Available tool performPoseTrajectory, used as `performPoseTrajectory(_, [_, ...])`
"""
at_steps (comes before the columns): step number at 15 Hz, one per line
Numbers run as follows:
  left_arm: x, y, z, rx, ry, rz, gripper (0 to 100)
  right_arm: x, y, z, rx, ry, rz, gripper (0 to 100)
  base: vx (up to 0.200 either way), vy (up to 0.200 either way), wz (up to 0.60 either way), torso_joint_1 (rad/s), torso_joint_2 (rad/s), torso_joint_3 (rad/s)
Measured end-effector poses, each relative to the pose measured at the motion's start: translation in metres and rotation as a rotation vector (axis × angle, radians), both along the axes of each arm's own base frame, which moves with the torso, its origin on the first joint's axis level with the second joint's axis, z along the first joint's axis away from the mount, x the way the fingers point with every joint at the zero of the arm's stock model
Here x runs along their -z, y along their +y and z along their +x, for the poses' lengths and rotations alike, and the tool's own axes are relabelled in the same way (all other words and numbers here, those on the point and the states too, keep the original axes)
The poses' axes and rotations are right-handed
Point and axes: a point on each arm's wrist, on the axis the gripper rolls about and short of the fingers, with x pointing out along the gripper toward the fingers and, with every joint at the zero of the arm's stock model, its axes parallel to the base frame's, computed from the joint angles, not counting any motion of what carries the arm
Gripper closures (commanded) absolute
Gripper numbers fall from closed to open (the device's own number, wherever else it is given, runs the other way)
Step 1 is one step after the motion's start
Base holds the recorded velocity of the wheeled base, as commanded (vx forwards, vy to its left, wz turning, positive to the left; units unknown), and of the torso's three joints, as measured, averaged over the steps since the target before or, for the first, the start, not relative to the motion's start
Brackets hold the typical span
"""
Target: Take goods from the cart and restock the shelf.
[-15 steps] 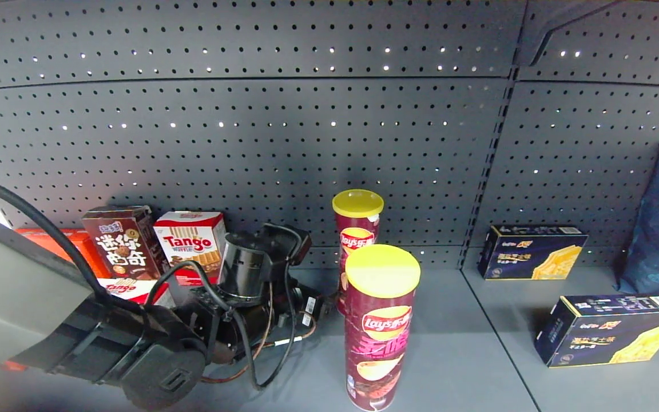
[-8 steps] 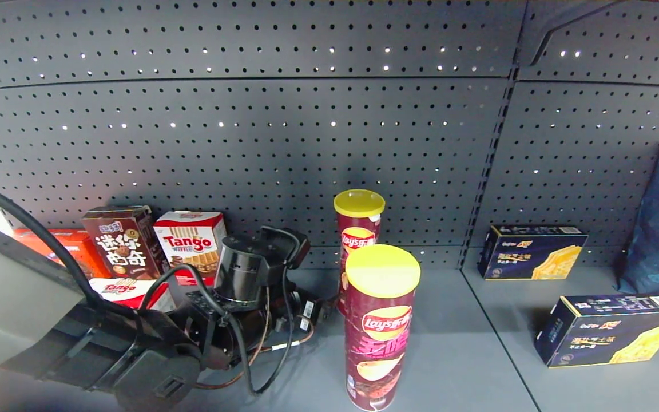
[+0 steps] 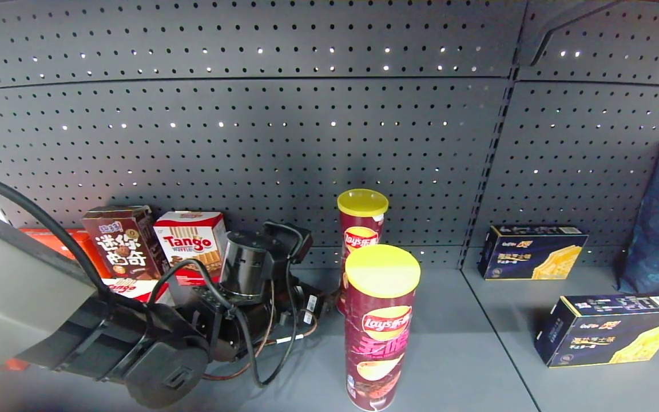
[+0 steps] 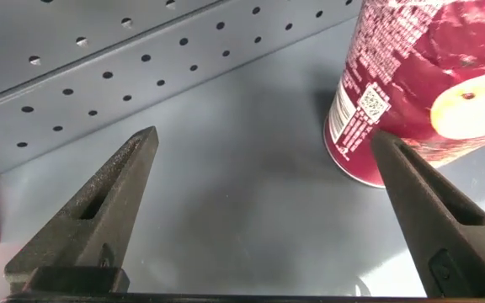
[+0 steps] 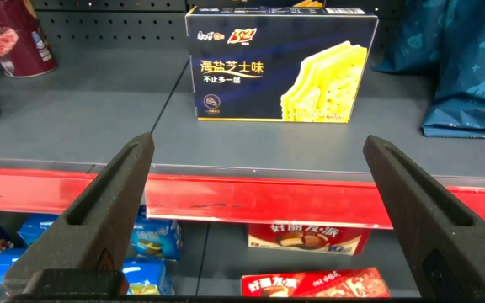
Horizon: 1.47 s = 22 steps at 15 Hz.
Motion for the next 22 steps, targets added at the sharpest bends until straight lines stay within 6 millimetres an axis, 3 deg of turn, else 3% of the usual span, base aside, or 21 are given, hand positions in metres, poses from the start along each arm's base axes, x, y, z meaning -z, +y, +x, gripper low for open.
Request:
performPoseTrajectory(5, [0.001,-0.002,0.004,-0.002,-0.004,-0.001,0,0.000,0.000,0.000,0.000,0.000,0.000,0,0.000,0.000,0.00,0.000,0.00,0.000])
performPoseTrajectory(13, [0.001,0.001,-0.010,-0.007,-0.005,0.014,0,0.000,0.000,0.000,0.000,0.000,0.000,0,0.000,0.000,0.00,0.000,0.00,0.000])
performPoseTrajectory(22, [-0.004,-0.005,-0.001,-0.007,-0.030,-0.004,0,0.000,0.000,0.000,0.001,0.000,0.000,0,0.000,0.000,0.00,0.000,0.00,0.000])
